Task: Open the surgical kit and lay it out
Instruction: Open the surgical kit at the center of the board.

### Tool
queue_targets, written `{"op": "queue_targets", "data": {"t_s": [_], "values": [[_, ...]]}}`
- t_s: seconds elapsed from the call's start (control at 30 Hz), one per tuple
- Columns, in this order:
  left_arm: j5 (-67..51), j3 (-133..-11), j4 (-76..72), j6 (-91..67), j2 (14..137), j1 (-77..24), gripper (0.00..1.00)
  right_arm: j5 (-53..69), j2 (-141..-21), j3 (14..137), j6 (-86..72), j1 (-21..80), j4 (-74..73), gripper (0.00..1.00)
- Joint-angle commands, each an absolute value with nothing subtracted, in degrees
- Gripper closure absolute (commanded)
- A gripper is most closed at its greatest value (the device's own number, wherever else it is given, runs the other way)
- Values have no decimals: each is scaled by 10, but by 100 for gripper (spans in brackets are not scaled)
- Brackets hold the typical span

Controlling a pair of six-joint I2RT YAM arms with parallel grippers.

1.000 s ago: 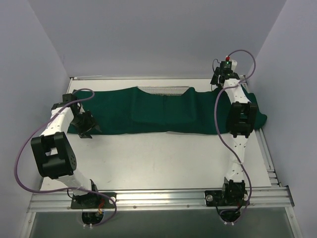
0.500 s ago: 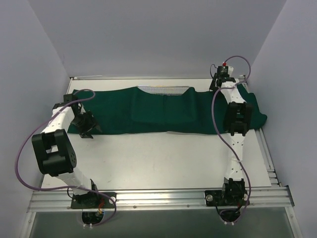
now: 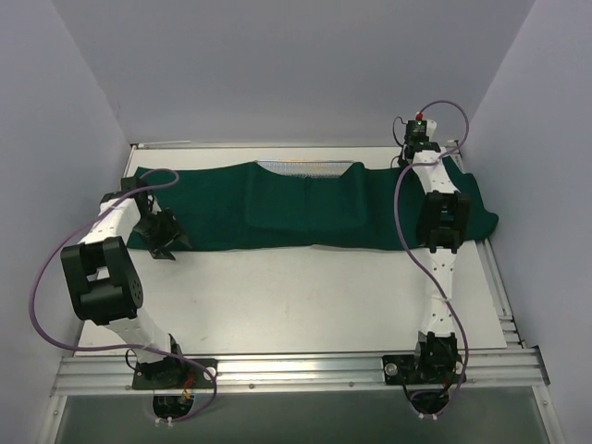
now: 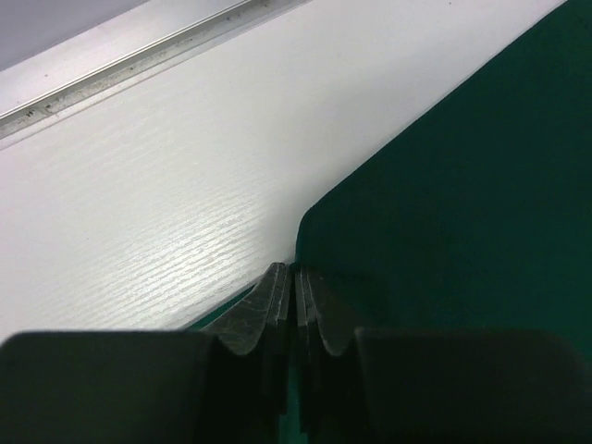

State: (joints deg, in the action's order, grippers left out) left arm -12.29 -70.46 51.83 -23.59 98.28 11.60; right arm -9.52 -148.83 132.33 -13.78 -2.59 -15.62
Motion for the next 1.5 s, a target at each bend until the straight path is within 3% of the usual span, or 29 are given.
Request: {"op": "queue_targets", "data": {"t_s": [0.0, 0.13, 0.47, 0.83, 1.07, 1.47], "values": [[-132, -732, 510, -238, 984, 109, 36, -109, -1467, 1347, -145, -30, -171, 97], [-127, -737, 515, -243, 984, 106, 36, -102, -1420, 1345, -170, -33, -203, 100], [-150, -771, 536, -255, 978, 106, 34, -62, -1234, 1170, -208, -33, -246, 100], [-167, -783, 538, -272, 946, 106, 33, 18, -999, 838, -244, -40, -256, 100], [-164, -766, 534, -278, 918, 106, 32, 10, -873, 635, -229, -77, -301, 100], [-170, -777, 534, -279, 928, 106, 32, -46, -841, 587, -229, -119, -360, 100]]}}
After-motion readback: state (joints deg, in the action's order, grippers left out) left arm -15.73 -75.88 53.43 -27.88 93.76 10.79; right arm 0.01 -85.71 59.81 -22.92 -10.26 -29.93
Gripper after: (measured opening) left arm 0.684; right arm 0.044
